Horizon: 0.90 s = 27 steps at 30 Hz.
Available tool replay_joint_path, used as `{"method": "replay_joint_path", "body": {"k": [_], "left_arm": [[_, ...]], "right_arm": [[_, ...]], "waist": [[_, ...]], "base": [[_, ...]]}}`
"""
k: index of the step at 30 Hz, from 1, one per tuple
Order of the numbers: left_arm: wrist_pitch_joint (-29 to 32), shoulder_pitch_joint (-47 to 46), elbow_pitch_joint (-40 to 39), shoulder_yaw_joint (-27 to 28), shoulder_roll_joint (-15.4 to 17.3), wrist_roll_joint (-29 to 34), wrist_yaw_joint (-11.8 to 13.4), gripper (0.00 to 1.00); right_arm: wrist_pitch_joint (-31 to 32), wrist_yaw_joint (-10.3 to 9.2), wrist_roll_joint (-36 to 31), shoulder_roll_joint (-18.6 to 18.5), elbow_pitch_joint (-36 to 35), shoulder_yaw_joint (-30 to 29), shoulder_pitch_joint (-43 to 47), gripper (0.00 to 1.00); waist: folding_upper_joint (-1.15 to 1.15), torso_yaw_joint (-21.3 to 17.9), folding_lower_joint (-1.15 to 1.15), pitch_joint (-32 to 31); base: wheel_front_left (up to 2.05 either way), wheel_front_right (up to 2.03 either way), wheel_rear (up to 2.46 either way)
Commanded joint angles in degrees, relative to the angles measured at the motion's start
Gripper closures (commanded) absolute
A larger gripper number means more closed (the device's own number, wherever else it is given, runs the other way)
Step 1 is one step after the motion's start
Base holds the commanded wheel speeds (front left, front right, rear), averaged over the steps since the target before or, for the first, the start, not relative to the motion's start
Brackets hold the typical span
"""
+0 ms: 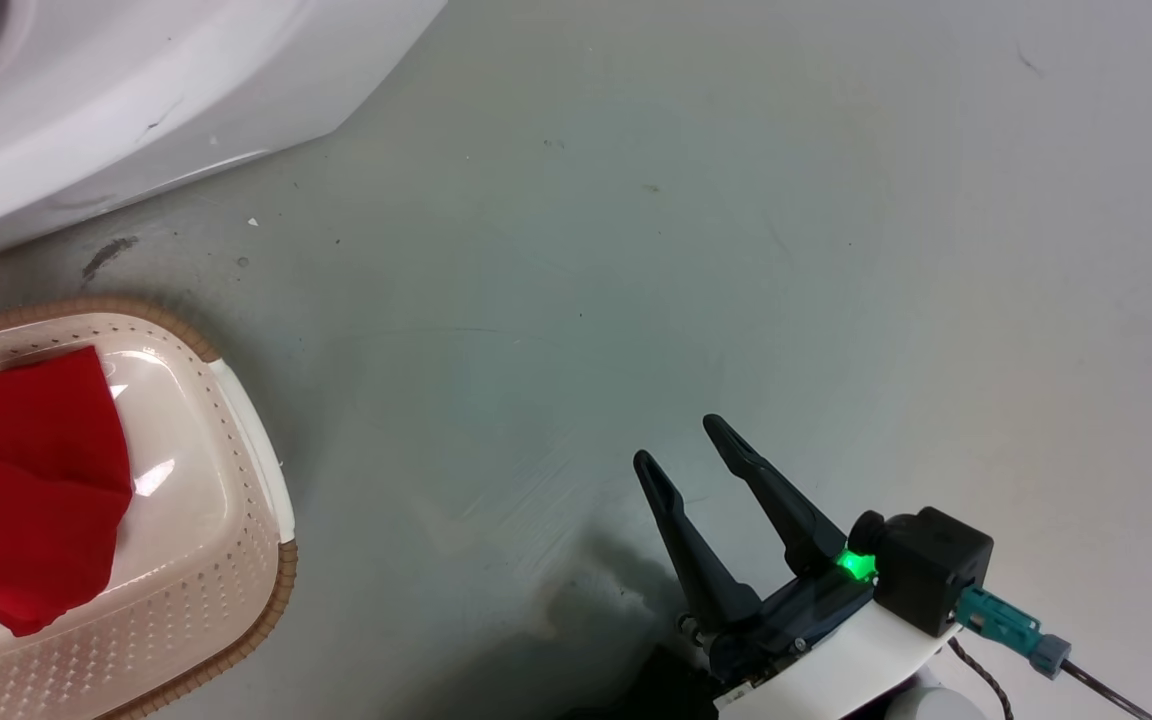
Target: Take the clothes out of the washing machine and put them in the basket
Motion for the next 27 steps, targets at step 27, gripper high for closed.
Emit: {"method": "replay_joint_path", "body": {"k": [27], "left_arm": [[-31.2,13.5,2.7,2.9,-0.6,-4.3,-4.4,1.0]], "right_arm": [[-0.9,-0.04,-0.3,0.1,3.8,-2.8,-4.3,0.0]], "waist": [[0.0,5.5,0.0,-7.7]], "base": [[0.0,0.0,0.0]]}}
